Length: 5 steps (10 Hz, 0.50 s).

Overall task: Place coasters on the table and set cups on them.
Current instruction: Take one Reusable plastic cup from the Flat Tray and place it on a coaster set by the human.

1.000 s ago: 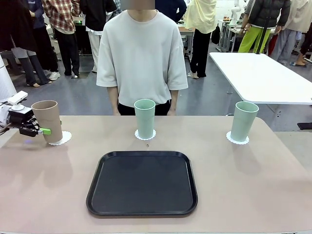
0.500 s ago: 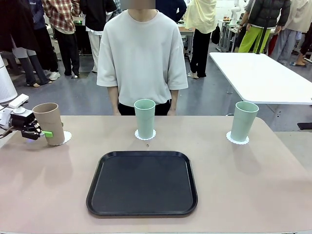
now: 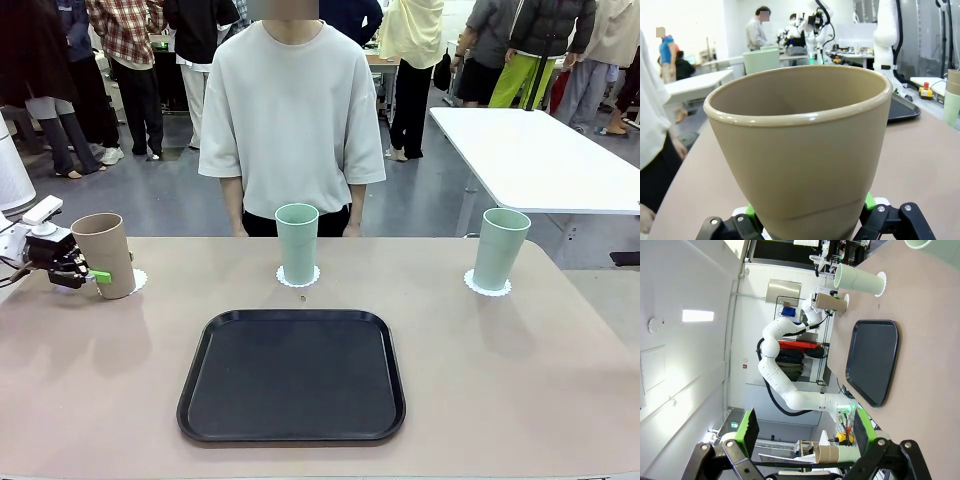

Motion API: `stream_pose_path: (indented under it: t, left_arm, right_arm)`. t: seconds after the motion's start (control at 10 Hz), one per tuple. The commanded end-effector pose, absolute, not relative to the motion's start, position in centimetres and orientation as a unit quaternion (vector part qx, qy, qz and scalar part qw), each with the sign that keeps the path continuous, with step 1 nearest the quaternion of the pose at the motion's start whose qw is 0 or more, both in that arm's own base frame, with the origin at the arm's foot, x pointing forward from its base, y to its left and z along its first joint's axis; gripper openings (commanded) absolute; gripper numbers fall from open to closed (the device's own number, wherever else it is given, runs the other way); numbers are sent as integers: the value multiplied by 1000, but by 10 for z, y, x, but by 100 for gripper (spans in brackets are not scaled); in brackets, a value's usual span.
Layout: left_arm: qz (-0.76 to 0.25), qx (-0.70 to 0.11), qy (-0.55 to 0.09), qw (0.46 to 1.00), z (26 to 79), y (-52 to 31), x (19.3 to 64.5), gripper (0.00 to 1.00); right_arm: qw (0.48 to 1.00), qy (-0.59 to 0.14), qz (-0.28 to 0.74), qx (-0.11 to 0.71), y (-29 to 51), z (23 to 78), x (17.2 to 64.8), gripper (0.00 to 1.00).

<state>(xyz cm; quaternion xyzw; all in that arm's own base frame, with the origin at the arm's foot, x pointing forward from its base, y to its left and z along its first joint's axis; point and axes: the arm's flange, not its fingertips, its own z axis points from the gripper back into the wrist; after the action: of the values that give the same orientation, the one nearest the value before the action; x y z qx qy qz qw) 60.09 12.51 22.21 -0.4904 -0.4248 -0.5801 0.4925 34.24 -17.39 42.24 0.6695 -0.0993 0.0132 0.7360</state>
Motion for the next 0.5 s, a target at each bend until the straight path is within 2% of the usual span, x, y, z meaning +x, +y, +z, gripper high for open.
stream_pose_path:
  t: [0.0,0.4]
  left_arm:
    - [-589,-478,-428,491,225,129,608,100]
    - [-607,-475,-390,504,228,137,611,100]
  right_arm:
    - [732,-102,17,673,-174,423,342,100]
    - [732,-102,17,673,-174,423,342,100]
